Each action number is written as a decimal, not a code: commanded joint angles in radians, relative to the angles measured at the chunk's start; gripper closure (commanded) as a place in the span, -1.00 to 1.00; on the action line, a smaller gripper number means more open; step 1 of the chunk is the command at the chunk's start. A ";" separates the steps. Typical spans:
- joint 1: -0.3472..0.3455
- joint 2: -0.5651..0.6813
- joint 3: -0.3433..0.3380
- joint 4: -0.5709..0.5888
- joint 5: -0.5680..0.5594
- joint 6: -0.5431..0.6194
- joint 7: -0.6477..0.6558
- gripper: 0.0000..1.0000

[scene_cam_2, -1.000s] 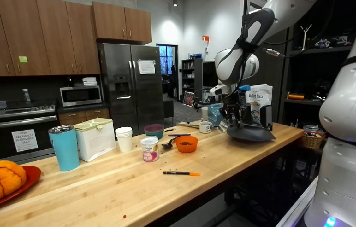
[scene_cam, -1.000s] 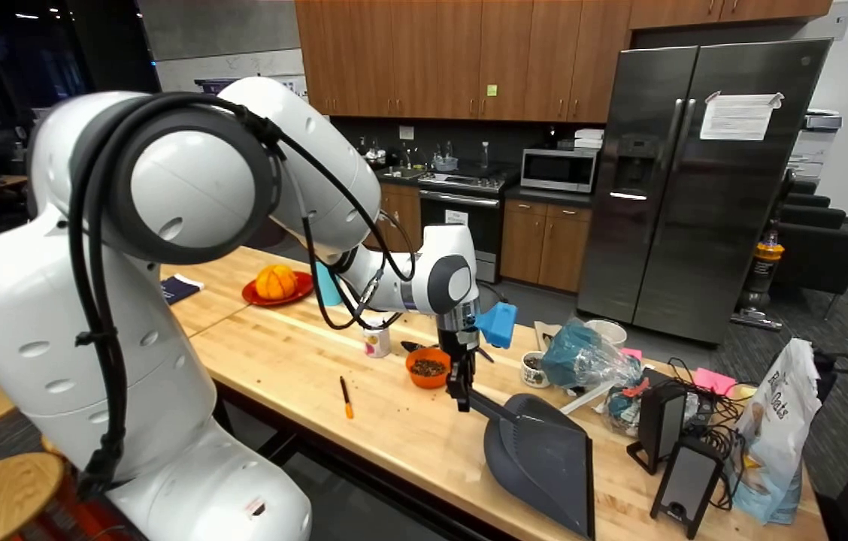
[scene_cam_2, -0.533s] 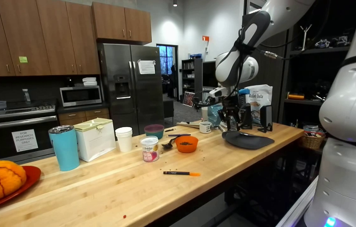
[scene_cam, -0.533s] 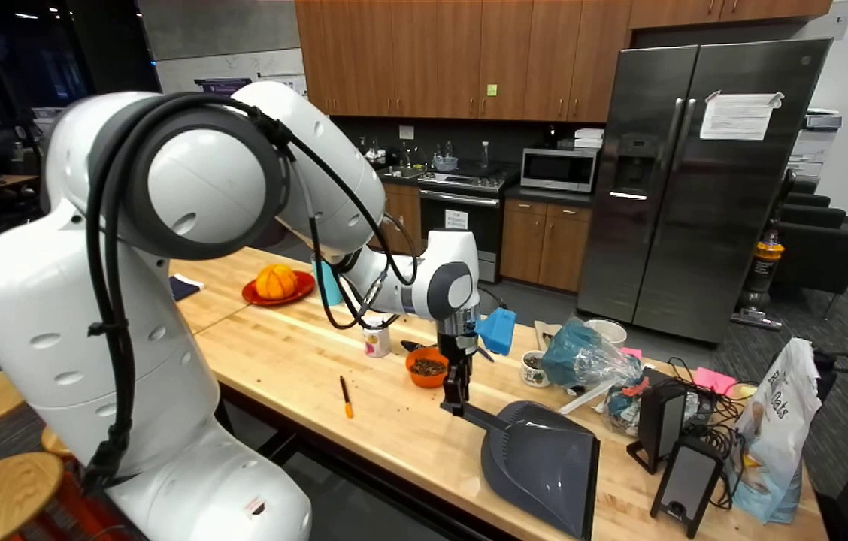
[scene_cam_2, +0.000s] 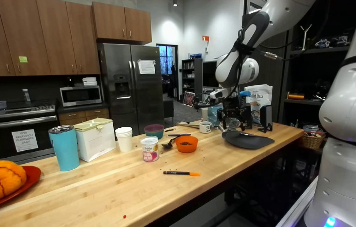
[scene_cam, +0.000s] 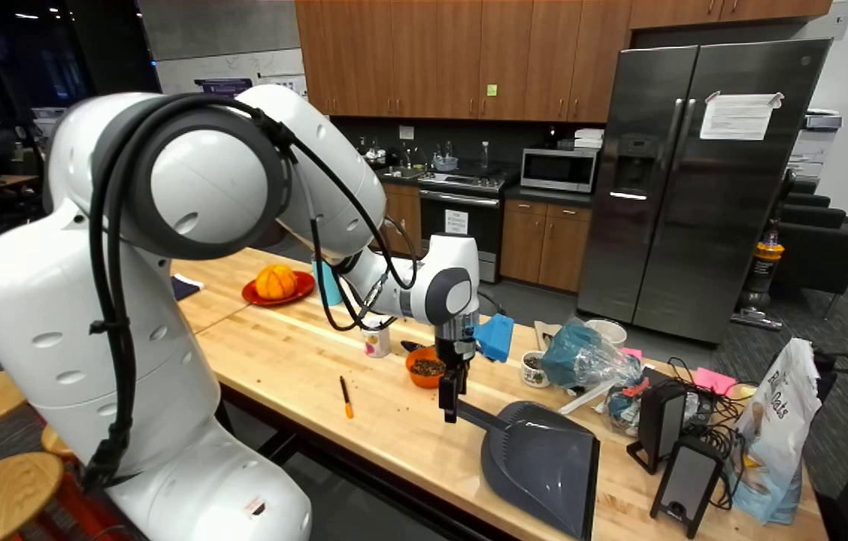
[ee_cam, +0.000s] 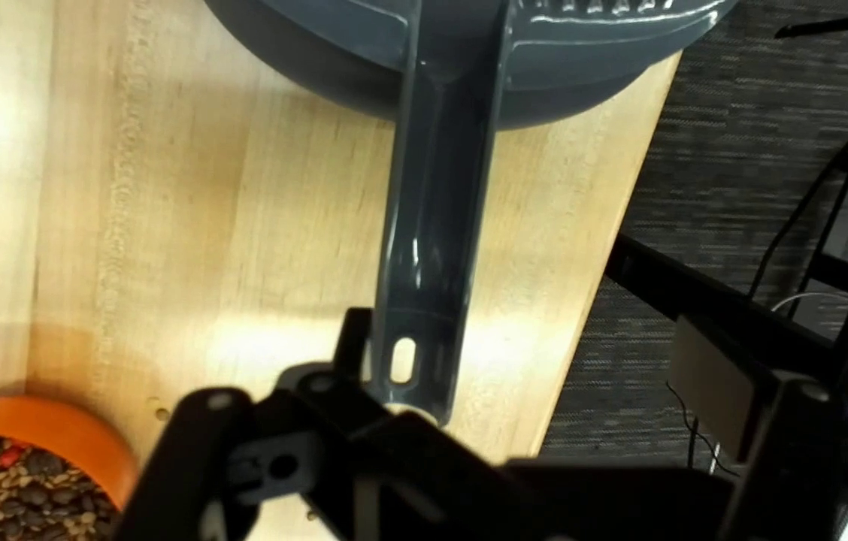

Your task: Move the dust pan to the right

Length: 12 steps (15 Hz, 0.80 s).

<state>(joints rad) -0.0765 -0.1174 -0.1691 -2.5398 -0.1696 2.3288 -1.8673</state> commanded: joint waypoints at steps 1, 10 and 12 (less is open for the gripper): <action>-0.014 -0.101 0.009 -0.001 -0.029 -0.074 -0.001 -1.00; 0.182 -0.217 0.187 0.201 0.030 -0.240 0.033 -1.00; 0.246 -0.172 0.236 0.257 0.129 -0.219 0.129 -1.00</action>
<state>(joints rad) 0.0946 -0.3568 0.0172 -2.3653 -0.1324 2.0989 -1.8318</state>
